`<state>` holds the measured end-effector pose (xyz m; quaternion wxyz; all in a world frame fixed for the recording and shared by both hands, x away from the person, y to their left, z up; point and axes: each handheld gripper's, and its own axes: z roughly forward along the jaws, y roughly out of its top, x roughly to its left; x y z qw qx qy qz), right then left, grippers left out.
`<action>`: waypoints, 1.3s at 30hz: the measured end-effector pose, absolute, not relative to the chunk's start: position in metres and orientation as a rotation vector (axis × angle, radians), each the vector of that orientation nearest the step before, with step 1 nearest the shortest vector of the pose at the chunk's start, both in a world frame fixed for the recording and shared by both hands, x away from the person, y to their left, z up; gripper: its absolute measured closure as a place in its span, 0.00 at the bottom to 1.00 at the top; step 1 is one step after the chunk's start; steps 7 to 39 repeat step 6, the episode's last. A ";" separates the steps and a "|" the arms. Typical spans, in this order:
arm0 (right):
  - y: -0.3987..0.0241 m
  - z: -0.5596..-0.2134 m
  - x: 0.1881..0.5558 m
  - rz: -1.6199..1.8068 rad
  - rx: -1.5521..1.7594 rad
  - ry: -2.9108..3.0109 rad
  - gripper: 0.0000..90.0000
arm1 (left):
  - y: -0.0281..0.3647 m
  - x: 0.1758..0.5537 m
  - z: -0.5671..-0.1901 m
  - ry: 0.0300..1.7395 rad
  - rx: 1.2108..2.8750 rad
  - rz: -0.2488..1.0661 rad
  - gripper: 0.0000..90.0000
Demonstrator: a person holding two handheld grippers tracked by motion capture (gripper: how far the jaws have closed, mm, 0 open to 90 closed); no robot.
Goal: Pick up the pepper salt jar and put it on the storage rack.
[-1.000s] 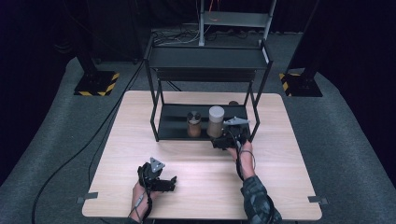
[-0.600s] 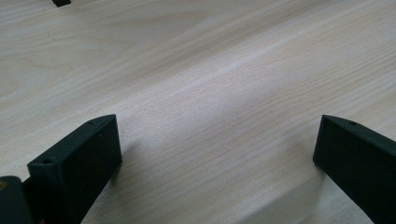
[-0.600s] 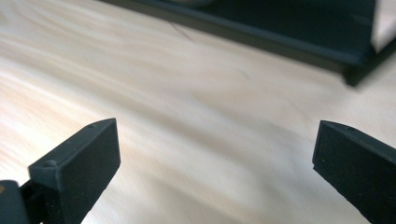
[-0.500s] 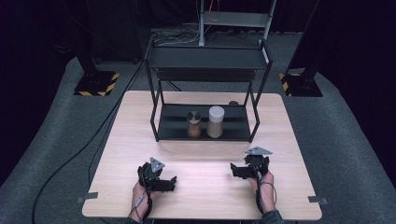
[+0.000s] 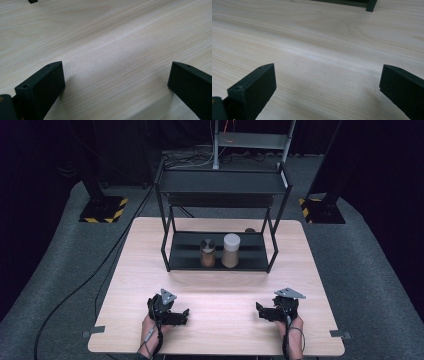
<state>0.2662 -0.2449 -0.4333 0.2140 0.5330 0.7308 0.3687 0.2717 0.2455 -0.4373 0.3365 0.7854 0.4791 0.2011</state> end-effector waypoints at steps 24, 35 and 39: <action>-0.245 -0.437 0.263 1.029 1.477 2.017 0.00 | 0.246 0.272 -0.437 1.249 2.048 0.525 0.00; -0.245 -0.437 0.263 1.029 1.477 2.017 0.00 | 0.246 0.272 -0.437 1.249 2.048 0.525 0.00; -0.245 -0.437 0.263 1.029 1.477 2.017 0.00 | 0.246 0.272 -0.437 1.249 2.048 0.525 0.00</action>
